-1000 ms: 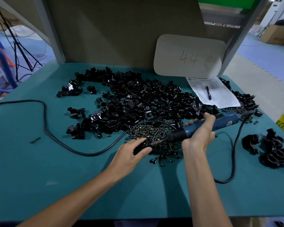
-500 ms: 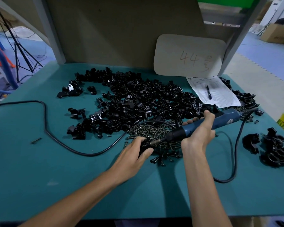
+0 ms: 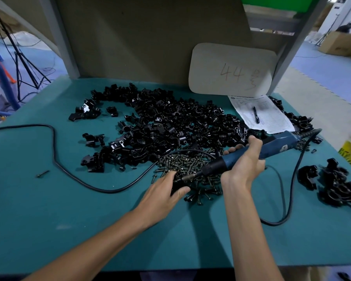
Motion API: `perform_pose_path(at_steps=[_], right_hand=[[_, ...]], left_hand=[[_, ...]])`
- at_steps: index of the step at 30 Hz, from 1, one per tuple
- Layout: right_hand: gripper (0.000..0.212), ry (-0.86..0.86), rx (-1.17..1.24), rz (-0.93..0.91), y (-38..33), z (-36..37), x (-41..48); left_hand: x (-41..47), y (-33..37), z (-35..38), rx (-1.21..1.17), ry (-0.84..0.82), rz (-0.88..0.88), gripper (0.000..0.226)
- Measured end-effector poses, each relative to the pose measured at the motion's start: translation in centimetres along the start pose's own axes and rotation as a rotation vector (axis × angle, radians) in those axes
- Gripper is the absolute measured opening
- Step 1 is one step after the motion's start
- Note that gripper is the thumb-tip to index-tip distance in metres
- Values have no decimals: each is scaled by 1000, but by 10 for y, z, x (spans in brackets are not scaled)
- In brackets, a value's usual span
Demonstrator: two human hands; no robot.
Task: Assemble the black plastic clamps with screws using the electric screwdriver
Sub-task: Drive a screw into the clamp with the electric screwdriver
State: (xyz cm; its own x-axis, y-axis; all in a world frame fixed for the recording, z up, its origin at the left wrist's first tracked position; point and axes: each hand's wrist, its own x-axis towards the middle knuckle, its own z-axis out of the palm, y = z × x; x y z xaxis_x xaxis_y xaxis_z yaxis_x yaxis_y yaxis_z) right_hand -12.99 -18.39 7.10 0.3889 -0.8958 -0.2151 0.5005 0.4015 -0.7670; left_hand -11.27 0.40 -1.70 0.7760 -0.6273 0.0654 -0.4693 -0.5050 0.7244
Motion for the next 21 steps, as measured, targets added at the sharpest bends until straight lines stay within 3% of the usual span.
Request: perform_pose_path(at_steps=[8, 21], right_hand=[[26, 11, -25, -7, 0, 1, -1], [25, -23, -40, -9, -1, 10, -5]], left_hand=[[2, -2, 4, 158, 19, 23, 32], [1, -1, 3, 172, 30, 22, 33]])
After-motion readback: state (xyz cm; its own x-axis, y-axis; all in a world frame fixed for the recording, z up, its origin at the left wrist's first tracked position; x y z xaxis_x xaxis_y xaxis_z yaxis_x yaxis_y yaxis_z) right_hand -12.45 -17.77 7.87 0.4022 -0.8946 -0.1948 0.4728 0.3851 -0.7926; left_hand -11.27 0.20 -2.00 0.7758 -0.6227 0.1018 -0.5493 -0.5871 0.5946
